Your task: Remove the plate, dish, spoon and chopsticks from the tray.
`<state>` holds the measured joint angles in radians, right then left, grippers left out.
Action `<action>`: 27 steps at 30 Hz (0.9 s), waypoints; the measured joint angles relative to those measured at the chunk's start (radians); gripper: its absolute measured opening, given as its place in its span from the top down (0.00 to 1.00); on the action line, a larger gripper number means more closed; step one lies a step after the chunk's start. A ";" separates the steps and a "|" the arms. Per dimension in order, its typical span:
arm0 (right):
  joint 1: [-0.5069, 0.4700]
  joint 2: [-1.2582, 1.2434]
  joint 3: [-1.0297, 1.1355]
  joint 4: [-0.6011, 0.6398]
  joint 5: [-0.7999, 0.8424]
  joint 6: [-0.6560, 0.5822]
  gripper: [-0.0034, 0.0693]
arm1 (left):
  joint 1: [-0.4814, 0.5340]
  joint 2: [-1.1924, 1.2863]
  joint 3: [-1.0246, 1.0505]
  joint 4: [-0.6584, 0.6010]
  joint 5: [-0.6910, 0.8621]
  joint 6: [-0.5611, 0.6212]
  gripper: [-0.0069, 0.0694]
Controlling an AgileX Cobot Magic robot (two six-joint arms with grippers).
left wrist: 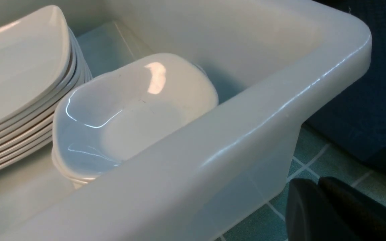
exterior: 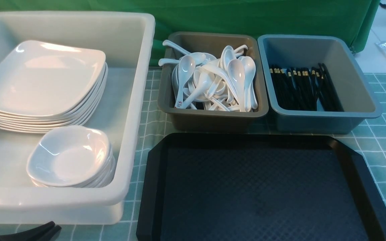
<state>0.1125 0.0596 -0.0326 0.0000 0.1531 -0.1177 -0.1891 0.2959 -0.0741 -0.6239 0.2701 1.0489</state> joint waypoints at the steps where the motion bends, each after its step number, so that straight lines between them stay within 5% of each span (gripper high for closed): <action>1: -0.003 -0.024 0.017 0.000 -0.001 -0.001 0.93 | 0.000 0.000 0.000 0.000 0.000 0.000 0.89; 27: -0.007 -0.058 0.038 0.021 0.086 0.004 0.91 | 0.000 0.000 0.000 0.002 -0.003 0.000 0.89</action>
<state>0.1057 0.0019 0.0056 0.0209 0.2395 -0.1141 -0.1891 0.2959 -0.0741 -0.6216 0.2673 1.0489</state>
